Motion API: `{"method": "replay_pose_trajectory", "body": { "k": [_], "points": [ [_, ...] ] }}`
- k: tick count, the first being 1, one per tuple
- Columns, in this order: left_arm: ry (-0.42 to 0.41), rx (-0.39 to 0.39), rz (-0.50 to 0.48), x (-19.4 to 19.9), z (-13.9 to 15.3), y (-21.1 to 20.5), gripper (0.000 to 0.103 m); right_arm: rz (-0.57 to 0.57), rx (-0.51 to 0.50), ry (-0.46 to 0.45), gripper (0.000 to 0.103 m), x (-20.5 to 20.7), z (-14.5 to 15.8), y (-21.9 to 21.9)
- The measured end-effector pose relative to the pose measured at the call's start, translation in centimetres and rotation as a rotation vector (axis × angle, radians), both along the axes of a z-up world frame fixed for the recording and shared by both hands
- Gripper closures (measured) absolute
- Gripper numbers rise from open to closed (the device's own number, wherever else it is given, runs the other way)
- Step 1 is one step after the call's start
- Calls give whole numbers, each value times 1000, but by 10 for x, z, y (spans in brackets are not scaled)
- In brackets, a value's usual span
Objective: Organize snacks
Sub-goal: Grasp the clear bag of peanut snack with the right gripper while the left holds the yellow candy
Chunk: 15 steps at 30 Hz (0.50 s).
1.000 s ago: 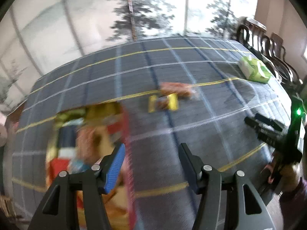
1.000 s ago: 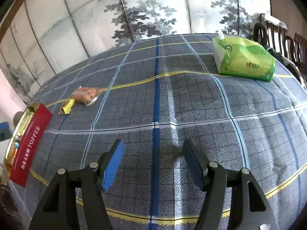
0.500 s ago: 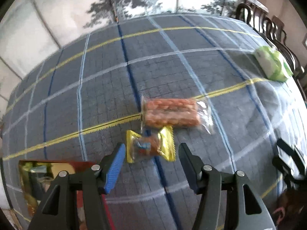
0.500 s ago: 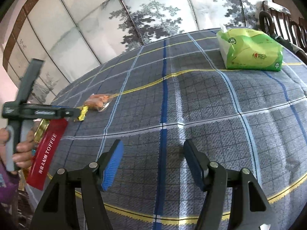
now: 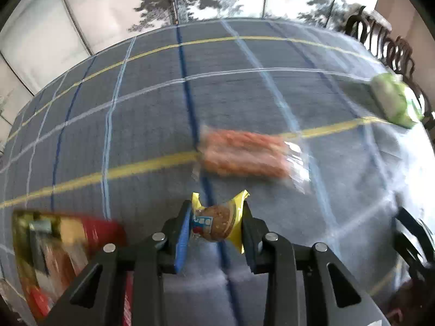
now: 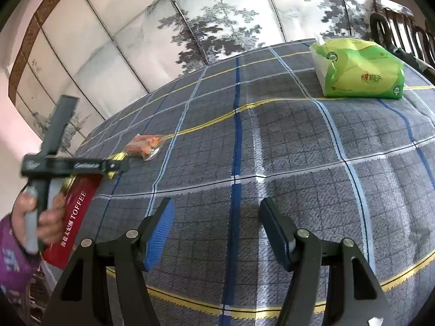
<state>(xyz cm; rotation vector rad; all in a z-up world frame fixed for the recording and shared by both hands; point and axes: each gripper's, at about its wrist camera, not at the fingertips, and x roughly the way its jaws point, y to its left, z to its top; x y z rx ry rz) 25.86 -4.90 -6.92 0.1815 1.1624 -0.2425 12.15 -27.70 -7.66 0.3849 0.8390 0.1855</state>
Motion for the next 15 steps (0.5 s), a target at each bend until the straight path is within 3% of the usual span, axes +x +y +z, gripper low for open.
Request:
{"method": "replay_pose_trajectory", "body": {
  "k": [5, 10, 12, 15],
  "points": [
    [-25, -105, 12, -57, 24, 2, 69, 34, -14, -2, 39, 0, 1, 4],
    [-31, -167, 37, -102, 38, 17, 69, 287, -97, -63, 40, 16, 18, 39],
    [-15, -180, 45, -112, 39, 20, 69, 425, -76, -90, 41, 35, 25, 54],
    [8, -202, 47, -128, 41, 28, 69, 583, -147, -103, 40, 65, 30, 89]
  ]
}}
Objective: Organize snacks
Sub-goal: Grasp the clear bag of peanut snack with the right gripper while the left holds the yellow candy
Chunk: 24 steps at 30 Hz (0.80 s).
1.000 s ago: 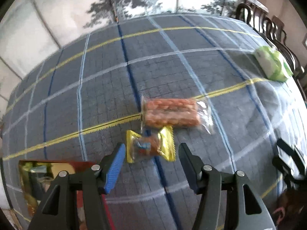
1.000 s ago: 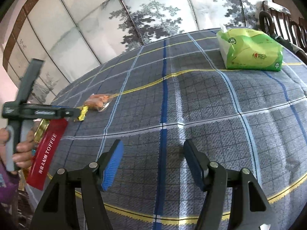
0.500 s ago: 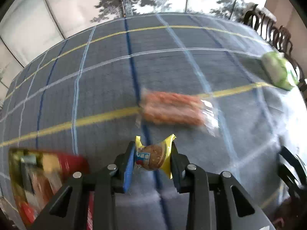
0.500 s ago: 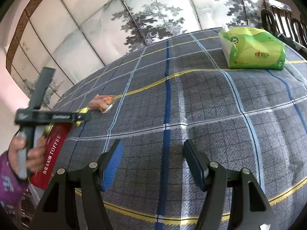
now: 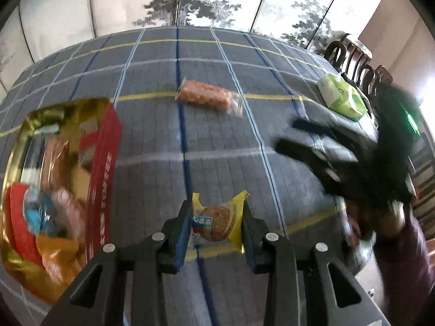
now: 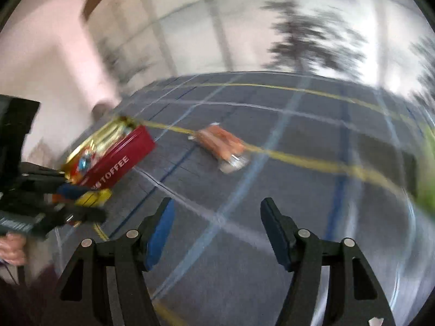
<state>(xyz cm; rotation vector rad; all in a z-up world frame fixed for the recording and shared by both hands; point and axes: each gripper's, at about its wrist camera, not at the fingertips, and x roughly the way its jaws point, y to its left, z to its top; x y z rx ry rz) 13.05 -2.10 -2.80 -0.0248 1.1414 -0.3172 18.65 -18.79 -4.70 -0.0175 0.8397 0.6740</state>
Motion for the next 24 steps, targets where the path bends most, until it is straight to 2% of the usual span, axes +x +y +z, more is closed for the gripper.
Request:
{"method": "replay_pose_trajectory", "body": {
  "k": [5, 9, 12, 15, 16, 17, 21, 24],
  "points": [
    [-16, -14, 5, -11, 12, 10, 69, 146, -154, -31, 43, 44, -5, 56],
    [-30, -27, 15, -15, 22, 18, 68, 192, -205, -43, 44, 74, -9, 75],
    [-35, -43, 24, -16, 27, 25, 68, 229, -227, -1, 43, 94, -18, 82],
    [-59, -25, 29, -18, 33, 28, 68, 250, -255, 47, 43, 107, -29, 89],
    [-67, -19, 32, -18, 35, 28, 68, 245, -263, 33, 48, 108, -29, 90],
    [-72, -18, 33, -18, 36, 29, 68, 231, -286, 23, 66, 108, -29, 91],
    [-94, -6, 47, -24, 41, 31, 67, 171, -310, 30, 68, 100, -28, 93],
    [-112, -4, 67, -33, 48, 37, 67, 55, -287, 37, 69, 83, -22, 81]
  ]
}}
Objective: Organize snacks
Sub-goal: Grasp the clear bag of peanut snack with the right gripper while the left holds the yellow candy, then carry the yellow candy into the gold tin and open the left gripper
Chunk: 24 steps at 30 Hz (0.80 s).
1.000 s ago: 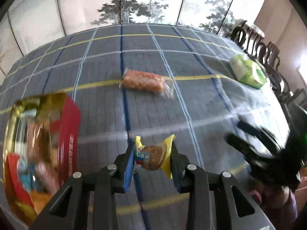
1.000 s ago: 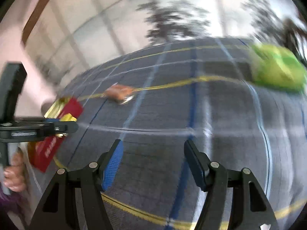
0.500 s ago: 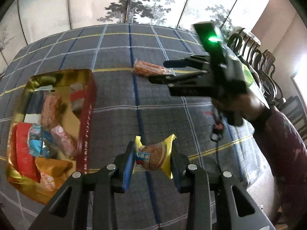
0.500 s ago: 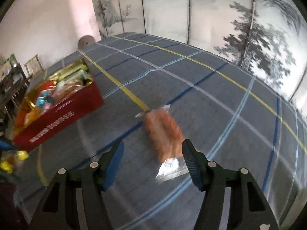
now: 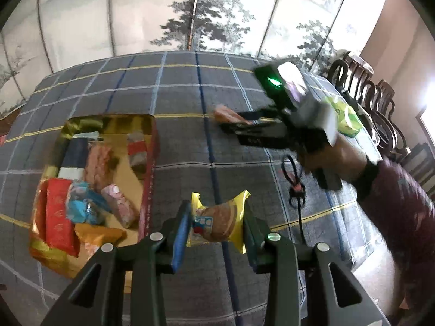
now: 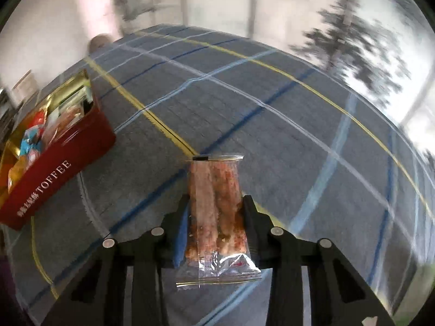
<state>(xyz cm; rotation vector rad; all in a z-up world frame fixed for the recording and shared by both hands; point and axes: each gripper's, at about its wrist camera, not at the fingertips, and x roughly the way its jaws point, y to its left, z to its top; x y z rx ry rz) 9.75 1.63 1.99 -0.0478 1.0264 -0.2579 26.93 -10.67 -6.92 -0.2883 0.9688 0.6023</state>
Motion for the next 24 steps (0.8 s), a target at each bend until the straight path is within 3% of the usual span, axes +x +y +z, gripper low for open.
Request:
{"method": "replay_pose_trajectory", "body": {
  "k": [3, 8, 11, 17, 24],
  "points": [
    [-20, 4, 31, -14, 7, 11, 67, -95, 157, -6, 69, -32, 19, -21],
    [-37, 28, 110, -34, 11, 39, 67, -285, 277, -90, 69, -105, 34, -48],
    [-55, 57, 169, -44, 12, 61, 67, -363, 297, -131, 69, -134, 33, -53],
    [-79, 81, 274, -65, 7, 108, 67, -448, 331, -71, 69, -148, 14, -62],
    [-77, 95, 313, -72, -6, 134, 67, -490, 322, -52, 69, -155, 4, -63]
  ]
}}
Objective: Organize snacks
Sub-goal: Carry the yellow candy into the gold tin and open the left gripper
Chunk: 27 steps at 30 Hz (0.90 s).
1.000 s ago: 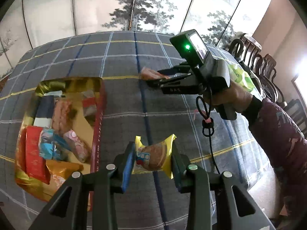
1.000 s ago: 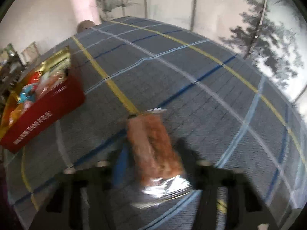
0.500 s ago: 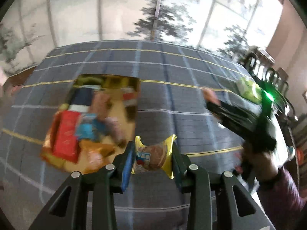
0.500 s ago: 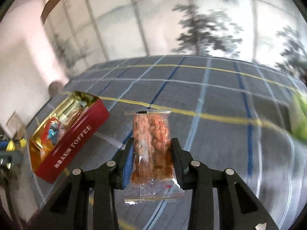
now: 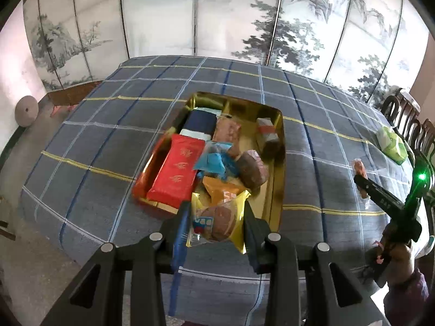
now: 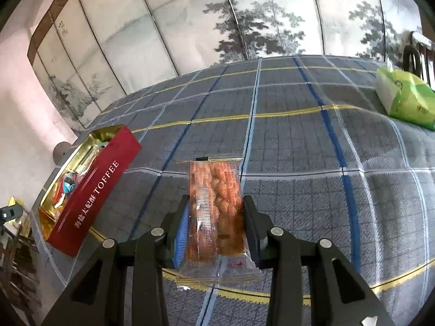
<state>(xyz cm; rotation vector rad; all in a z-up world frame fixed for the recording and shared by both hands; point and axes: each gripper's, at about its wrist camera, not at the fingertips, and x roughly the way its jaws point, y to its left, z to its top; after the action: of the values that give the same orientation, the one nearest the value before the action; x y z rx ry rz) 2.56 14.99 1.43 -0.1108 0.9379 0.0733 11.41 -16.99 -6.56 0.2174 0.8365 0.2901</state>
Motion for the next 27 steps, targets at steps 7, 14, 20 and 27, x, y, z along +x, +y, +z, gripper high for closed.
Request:
{"method": "replay_pose_trajectory", "body": {
  "k": [7, 14, 20, 27],
  "points": [
    [-13, -12, -23, 5, -5, 3, 66, -26, 0, 18, 69, 1, -3, -3],
    [-18, 3, -76, 24, -13, -6, 66, -27, -17, 32, 69, 3, -5, -1],
    [-4, -20, -85, 37, -19, -7, 66, -24, -17, 35, 69, 4, -6, -1],
    [-21, 13, -91, 47, -20, -17, 66, -22, -18, 36, 69, 4, -7, -1]
  ]
}}
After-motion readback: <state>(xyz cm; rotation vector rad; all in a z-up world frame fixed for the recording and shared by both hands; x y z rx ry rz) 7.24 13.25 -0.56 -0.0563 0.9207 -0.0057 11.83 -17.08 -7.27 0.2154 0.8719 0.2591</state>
